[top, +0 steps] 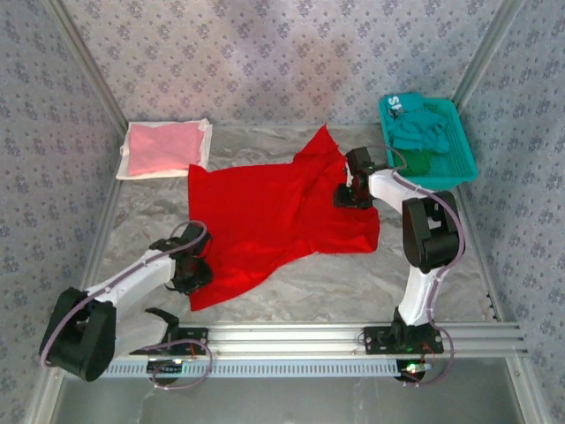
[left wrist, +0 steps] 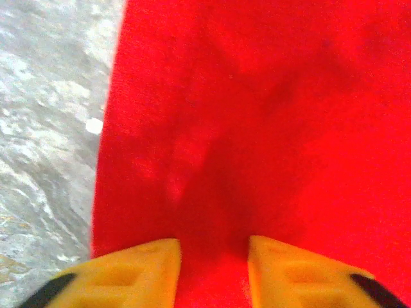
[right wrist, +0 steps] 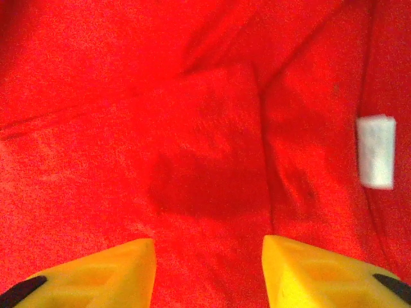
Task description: Fold and stack the t-shirts
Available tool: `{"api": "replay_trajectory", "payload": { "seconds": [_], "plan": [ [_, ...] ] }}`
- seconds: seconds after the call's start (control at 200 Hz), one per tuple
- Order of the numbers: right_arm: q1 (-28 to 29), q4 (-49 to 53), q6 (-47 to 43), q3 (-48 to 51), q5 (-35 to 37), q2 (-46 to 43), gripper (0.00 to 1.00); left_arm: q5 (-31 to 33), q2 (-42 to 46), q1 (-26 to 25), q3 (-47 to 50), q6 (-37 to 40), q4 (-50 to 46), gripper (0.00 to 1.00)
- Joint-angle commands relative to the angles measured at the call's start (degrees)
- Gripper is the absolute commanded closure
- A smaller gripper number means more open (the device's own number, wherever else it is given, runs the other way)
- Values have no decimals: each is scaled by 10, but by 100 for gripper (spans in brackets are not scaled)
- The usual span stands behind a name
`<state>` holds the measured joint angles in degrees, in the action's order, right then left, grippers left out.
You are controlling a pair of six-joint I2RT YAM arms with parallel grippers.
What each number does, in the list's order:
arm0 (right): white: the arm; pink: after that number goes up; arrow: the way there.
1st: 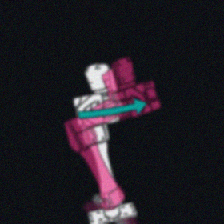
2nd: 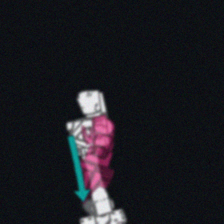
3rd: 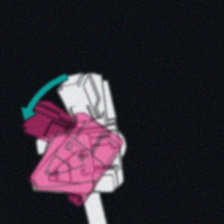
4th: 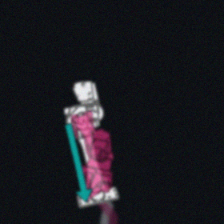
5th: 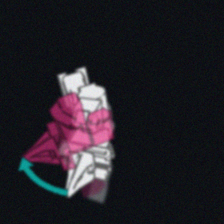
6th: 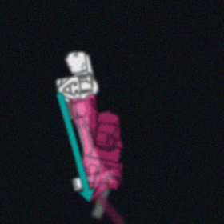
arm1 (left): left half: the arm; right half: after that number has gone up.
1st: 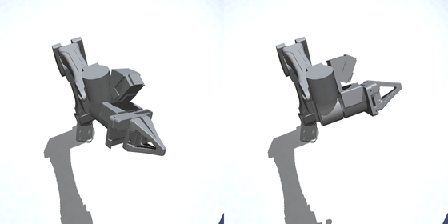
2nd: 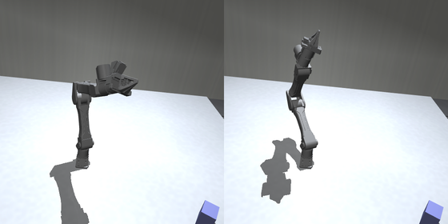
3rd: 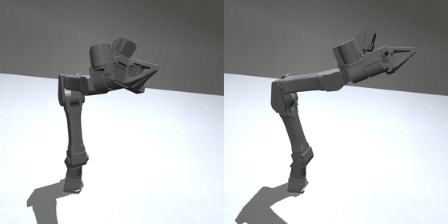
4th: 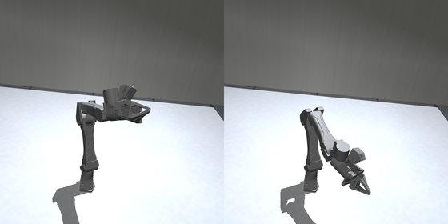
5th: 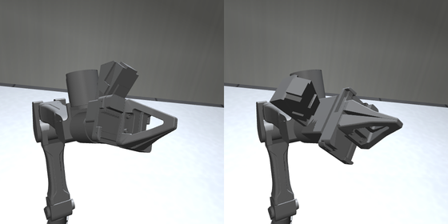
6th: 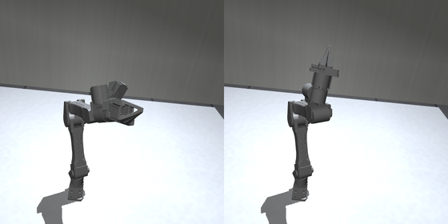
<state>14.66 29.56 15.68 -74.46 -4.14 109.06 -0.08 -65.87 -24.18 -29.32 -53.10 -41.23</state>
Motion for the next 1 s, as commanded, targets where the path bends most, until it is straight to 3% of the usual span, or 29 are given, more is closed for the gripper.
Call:
{"api": "replay_trajectory", "payload": {
  "seconds": [0.0,0.13,0.175,0.31,0.495,0.635,0.77,0.994],
  "plan": [
    [-3,-11,3,-25,-24,27,64,14,-21,21,0,23,46,83],
    [-16,-20,6,-32,-53,42,82,15,10,66,6,49,48,90],
    [-20,-23,8,-32,-56,42,91,9,23,86,5,58,47,97],
    [-20,-38,1,-26,-63,22,93,18,56,107,-20,82,9,100],
    [15,-29,-26,-60,-77,21,66,12,51,113,-42,101,-7,100],
    [41,-14,-57,-102,-71,53,56,12,47,115,-39,108,5,100],
    [59,-11,-68,-137,-106,83,50,7,34,118,-38,114,12,100],
    [91,-12,-60,-149,-135,114,48,5,41,118,-28,112,20,100]
  ]
}}
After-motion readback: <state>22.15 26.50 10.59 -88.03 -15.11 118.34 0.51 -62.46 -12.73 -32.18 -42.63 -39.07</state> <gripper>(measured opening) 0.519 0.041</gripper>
